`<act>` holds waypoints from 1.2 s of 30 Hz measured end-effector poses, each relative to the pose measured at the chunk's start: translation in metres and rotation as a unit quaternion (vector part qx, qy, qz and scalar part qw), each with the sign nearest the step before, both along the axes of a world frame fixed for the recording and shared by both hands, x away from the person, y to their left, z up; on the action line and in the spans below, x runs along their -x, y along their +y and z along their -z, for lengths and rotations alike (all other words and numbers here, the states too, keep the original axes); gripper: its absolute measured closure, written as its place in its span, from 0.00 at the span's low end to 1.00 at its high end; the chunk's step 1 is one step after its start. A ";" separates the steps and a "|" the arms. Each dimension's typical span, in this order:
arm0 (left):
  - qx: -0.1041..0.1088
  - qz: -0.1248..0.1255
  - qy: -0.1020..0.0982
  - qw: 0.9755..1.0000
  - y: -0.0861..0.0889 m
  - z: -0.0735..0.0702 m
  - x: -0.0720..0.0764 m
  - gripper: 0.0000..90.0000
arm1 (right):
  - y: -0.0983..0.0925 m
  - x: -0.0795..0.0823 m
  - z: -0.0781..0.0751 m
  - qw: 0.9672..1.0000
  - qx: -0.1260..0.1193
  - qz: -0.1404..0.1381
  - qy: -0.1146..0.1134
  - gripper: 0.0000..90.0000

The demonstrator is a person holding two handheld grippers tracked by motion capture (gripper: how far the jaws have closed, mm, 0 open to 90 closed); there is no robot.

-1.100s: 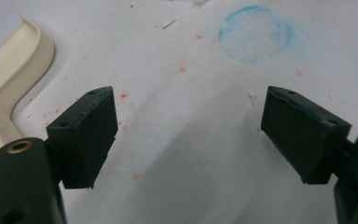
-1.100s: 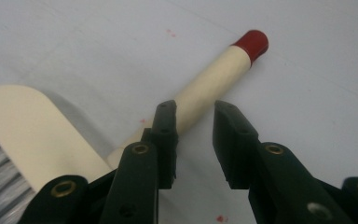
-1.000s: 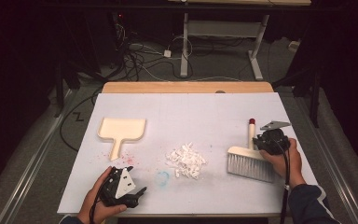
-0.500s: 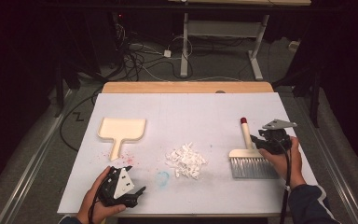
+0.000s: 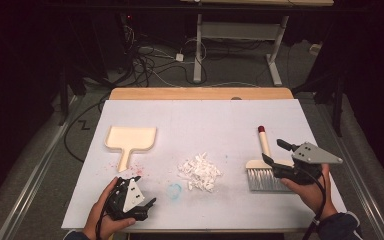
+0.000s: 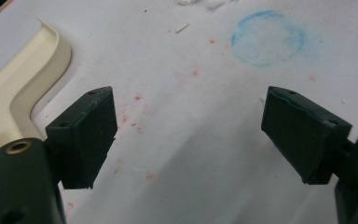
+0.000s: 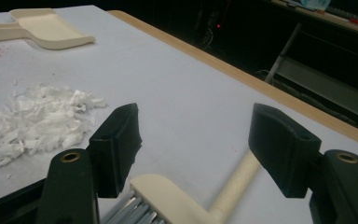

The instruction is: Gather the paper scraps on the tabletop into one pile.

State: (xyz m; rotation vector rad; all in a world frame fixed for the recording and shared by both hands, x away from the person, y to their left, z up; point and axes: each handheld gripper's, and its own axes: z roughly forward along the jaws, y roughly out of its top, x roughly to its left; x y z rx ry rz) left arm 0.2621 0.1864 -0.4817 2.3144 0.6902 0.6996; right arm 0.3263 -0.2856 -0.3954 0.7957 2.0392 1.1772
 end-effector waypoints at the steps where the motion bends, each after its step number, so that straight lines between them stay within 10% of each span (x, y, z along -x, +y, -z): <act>1: 0.000 0.000 0.000 1.000 0.000 0.000 0.000 0.19 | 0.000 0.003 0.000 1.000 -0.001 -0.002 -0.001 0.38; 12: -0.001 -0.004 -0.003 1.000 -0.001 0.000 0.000 0.19 | -0.011 0.036 0.017 0.999 -0.001 0.002 -0.039 0.32; 21: 0.008 -0.013 -0.006 1.000 0.001 -0.001 0.000 0.18 | -0.014 0.048 0.043 1.000 0.006 0.010 0.010 0.28; 36: 0.014 -0.006 -0.015 1.000 0.003 -0.002 0.001 0.18 | -0.010 0.056 0.040 1.000 0.020 0.021 -0.011 0.27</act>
